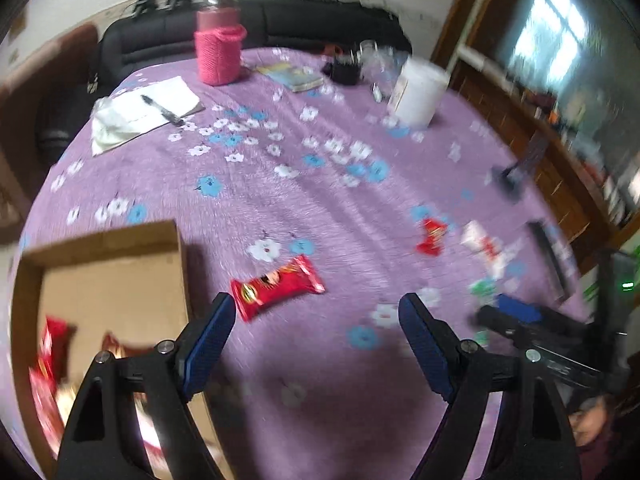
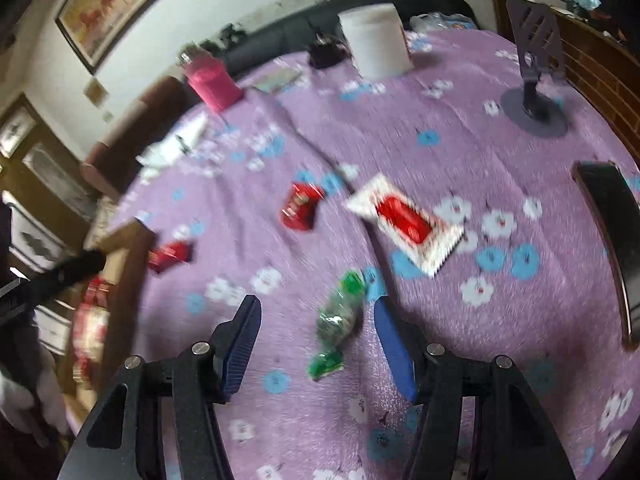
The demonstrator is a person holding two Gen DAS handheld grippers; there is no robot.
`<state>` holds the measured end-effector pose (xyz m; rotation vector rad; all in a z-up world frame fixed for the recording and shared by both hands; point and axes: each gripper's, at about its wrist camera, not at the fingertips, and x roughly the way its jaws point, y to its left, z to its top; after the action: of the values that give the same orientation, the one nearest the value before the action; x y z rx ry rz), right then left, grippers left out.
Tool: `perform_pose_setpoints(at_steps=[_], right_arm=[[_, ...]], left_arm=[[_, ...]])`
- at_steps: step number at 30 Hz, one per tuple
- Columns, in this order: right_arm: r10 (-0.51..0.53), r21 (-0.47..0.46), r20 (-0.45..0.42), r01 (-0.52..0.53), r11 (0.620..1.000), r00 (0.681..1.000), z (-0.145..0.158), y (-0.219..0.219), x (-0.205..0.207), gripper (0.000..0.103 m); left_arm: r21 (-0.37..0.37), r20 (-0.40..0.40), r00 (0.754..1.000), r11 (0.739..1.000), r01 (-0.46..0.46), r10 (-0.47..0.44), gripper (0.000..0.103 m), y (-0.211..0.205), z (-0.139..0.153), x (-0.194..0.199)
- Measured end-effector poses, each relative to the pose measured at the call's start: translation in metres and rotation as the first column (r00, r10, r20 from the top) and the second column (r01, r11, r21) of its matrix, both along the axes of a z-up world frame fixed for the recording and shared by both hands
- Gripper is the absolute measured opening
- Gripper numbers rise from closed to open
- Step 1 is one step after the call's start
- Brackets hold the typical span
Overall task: Organize snacks
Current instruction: 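Move both open tools back to the remaining snacks on the tablecloth, then grasp the green clear-wrapped sweet with the right tool while the left tool grasps a red gold-sealed bar packet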
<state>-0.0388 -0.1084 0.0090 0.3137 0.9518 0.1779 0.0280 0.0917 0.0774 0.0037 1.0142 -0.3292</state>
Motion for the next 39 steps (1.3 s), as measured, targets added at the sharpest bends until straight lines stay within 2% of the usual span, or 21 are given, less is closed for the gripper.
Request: perform_pose_setpoints(at_steps=[2,3,4,6,8,9,11,14,16,20,27,30,32,33,35,39], right_arm=[[-0.002,-0.034,-0.001,0.002,0.999,1.000,-0.009,0.006,0.001,0.062],[-0.004,-0.059,0.025,0.006,0.998,1.000,-0.009,0.008,0.000,0.061],[-0.002,-0.081,0.030,0.005,0.997,1.000,-0.010,0.010,0.000,0.058],[-0.007,-0.114,0.049,0.012,0.993,0.999,-0.011,0.011,-0.001,0.048],[-0.017,-0.154,0.067,0.027,0.988,0.998,-0.012,0.010,0.000,0.032],[-0.020,-0.168,0.072,0.032,0.985,0.997,-0.012,0.009,-0.001,0.029],[-0.020,-0.180,0.077,0.034,0.983,0.997,-0.012,0.008,-0.002,0.026],[-0.017,-0.184,0.082,0.032,0.982,0.997,-0.012,0.007,-0.003,0.026],[-0.015,-0.186,0.083,0.030,0.982,0.996,-0.012,0.008,-0.002,0.025],[-0.023,-0.148,0.082,0.035,0.988,0.996,-0.012,0.004,-0.004,0.025],[-0.030,-0.103,0.082,0.038,0.994,0.996,-0.013,0.000,-0.005,0.025],[-0.034,-0.086,0.080,0.041,0.995,0.996,-0.013,-0.002,-0.006,0.025],[-0.036,-0.089,0.079,0.043,0.995,0.996,-0.013,-0.002,-0.006,0.025],[-0.037,-0.092,0.079,0.045,0.995,0.996,-0.013,-0.002,-0.006,0.025],[-0.040,-0.095,0.079,0.047,0.994,0.996,-0.012,-0.002,-0.006,0.025],[-0.041,-0.091,0.080,0.049,0.995,0.996,-0.013,-0.002,-0.005,0.025]], left_arm=[[0.096,-0.005,0.999,0.995,0.038,-0.038,0.083,-0.011,-0.012,0.010],[0.138,-0.005,0.999,0.989,0.053,-0.053,0.083,-0.015,-0.018,0.014],[0.162,-0.007,0.998,0.985,0.060,-0.060,0.083,-0.017,-0.022,0.016],[0.211,-0.025,0.997,0.975,0.075,-0.071,0.081,-0.020,-0.031,0.023],[0.239,-0.036,0.997,0.968,0.074,-0.068,0.080,-0.019,-0.038,0.030],[0.251,-0.056,0.996,0.965,0.077,-0.064,0.079,-0.018,-0.044,0.034],[0.250,-0.110,0.991,0.962,0.106,-0.080,0.058,-0.018,-0.055,0.036],[0.205,-0.127,0.985,0.969,0.140,-0.116,0.036,-0.022,-0.052,0.030],[0.198,-0.136,0.980,0.965,0.170,-0.144,0.031,-0.029,-0.052,0.021],[0.211,-0.122,0.974,0.954,0.214,-0.191,0.031,-0.047,-0.053,0.001],[0.239,-0.071,0.980,0.951,0.197,-0.185,0.035,-0.055,-0.046,-0.001],[0.259,-0.028,0.976,0.942,0.215,-0.215,0.049,-0.053,-0.031,-0.009],[0.265,0.000,0.973,0.938,0.222,-0.230,0.069,-0.049,-0.024,-0.009],[0.270,0.021,0.971,0.936,0.225,-0.240,0.073,-0.048,-0.021,-0.006],[0.292,0.041,0.968,0.930,0.225,-0.247,0.076,-0.048,-0.022,0.001],[0.338,0.033,0.955,0.902,0.268,-0.296,0.076,-0.058,-0.038,0.021]])
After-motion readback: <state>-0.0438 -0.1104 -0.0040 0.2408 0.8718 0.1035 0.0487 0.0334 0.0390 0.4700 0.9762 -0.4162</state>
